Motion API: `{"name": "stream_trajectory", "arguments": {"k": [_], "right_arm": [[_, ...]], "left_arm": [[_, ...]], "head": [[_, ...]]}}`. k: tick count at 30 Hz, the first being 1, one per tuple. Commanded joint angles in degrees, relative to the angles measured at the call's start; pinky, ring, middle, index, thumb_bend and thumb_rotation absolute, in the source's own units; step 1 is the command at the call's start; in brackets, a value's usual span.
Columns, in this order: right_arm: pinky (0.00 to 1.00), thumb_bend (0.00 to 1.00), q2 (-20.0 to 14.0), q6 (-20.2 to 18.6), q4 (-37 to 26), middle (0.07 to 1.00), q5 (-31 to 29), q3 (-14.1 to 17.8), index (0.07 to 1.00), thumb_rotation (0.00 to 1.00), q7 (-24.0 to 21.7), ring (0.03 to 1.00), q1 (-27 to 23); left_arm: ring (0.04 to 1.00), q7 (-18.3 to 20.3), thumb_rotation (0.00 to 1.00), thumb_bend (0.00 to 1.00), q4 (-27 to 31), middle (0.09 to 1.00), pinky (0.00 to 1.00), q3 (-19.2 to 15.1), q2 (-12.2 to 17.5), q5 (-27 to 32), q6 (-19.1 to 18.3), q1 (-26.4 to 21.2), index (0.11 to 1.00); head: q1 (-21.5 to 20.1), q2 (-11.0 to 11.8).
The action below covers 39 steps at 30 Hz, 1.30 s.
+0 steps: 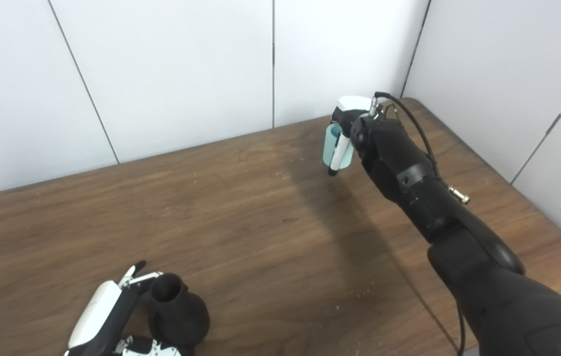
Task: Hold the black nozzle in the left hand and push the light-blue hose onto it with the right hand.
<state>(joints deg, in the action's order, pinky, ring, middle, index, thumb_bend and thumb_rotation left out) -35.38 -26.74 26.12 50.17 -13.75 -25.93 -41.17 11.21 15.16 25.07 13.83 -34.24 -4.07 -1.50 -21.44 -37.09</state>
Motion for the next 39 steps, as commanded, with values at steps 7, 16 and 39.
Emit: {"name": "stream_trajectory", "arguments": {"k": [7,16,39], "right_arm": [[0.37,0.52,-2.08,-0.13,-2.25,0.478,0.17,1.52,0.568,0.0,1.33,0.405,-2.68],[0.33,0.5,-2.12,1.16,-2.75,0.499,-1.3,1.6,0.482,0.0,6.78,0.437,-1.87],[0.33,0.5,-2.0,-0.08,-35.9,0.49,-1.49,4.5,0.484,0.0,-3.56,0.427,7.24]], "left_arm": [[0.679,5.21,0.0,0.52,-2.23,0.48,1.0,2.31,0.86,-1.52,-3.75,2.15,0.494],[0.68,5.18,0.0,0.52,-2.34,0.48,1.0,2.43,0.7,-1.44,-3.87,2.1,0.494],[0.677,5.23,0.0,0.52,-1.27,0.483,1.0,4.39,-1.22,-4.94,-6.74,1.77,0.491]], "head": [[0.07,-0.01],[0.07,-0.07],[7.91,-1.98]]}}
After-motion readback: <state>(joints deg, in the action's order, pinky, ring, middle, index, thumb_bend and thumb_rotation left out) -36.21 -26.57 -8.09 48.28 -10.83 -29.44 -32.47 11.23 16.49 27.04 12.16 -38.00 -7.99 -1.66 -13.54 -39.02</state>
